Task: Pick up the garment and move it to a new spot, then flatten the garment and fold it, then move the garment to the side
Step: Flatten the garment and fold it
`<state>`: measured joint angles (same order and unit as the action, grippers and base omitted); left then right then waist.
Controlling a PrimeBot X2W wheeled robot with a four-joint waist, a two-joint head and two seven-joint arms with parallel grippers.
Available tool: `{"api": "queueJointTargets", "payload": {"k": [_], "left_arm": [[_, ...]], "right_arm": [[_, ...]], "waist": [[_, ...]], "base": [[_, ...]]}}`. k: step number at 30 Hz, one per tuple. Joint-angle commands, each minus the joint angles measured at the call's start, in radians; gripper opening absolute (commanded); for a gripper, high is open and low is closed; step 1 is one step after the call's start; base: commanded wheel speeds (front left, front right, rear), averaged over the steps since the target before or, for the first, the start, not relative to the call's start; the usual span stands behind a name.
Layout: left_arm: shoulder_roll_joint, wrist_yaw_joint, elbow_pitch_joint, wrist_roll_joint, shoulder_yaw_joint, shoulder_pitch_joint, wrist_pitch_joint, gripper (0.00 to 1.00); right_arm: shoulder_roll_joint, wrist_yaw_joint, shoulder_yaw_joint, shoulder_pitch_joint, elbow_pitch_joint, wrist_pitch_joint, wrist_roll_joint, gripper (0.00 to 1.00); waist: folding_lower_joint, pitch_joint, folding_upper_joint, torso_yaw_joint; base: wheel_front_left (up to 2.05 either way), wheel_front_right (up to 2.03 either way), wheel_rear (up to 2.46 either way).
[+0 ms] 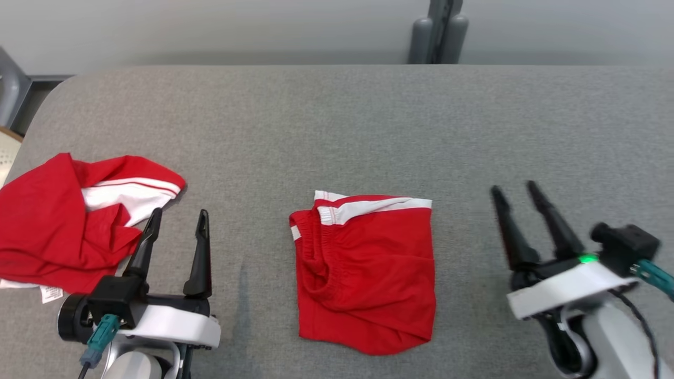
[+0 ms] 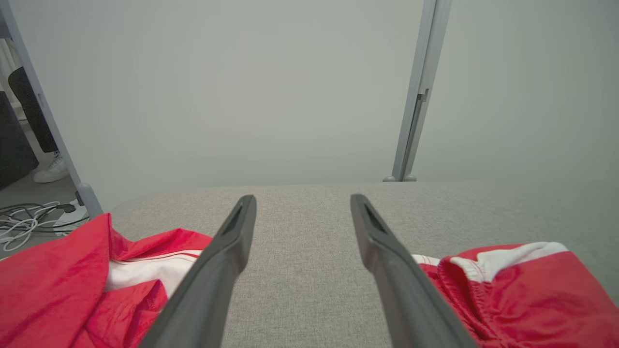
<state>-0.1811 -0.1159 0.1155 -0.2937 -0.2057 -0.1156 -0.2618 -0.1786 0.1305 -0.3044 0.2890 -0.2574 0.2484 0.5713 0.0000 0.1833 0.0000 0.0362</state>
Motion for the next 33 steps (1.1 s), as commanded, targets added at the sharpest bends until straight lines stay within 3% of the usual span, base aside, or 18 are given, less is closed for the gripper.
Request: {"api": "queueJointTargets", "payload": {"k": [1,6,12,33], "left_arm": [[-0.010,-0.008,0.000,-0.005,0.010,0.014,-0.004,1.00],[-0.027,-0.019,-0.002,-0.011,0.028,0.049,-0.004,1.00],[-0.042,-0.023,-0.011,-0.008,0.019,0.099,0.011,1.00],[-0.066,-0.033,-0.044,-0.023,-0.008,0.214,0.053,1.00]], "right_arm": [[-0.001,0.000,0.051,-0.032,0.015,0.010,-0.038,1.00],[0.008,0.000,0.186,-0.117,0.076,0.001,-0.169,1.00],[0.038,0.000,0.272,-0.204,0.149,-0.053,-0.262,1.00],[0.074,0.000,0.345,-0.386,0.272,-0.162,-0.365,1.00]], "waist": [[0.0000,-0.016,0.0000,-0.016],[0.0000,-0.050,0.0000,-0.031],[0.0000,-0.109,0.0000,-0.038],[0.0000,-0.220,0.0000,-0.030]], "base": [[0.00,0.00,0.00],[0.00,0.00,0.00],[0.00,0.00,0.00],[0.00,0.00,0.00]]}}
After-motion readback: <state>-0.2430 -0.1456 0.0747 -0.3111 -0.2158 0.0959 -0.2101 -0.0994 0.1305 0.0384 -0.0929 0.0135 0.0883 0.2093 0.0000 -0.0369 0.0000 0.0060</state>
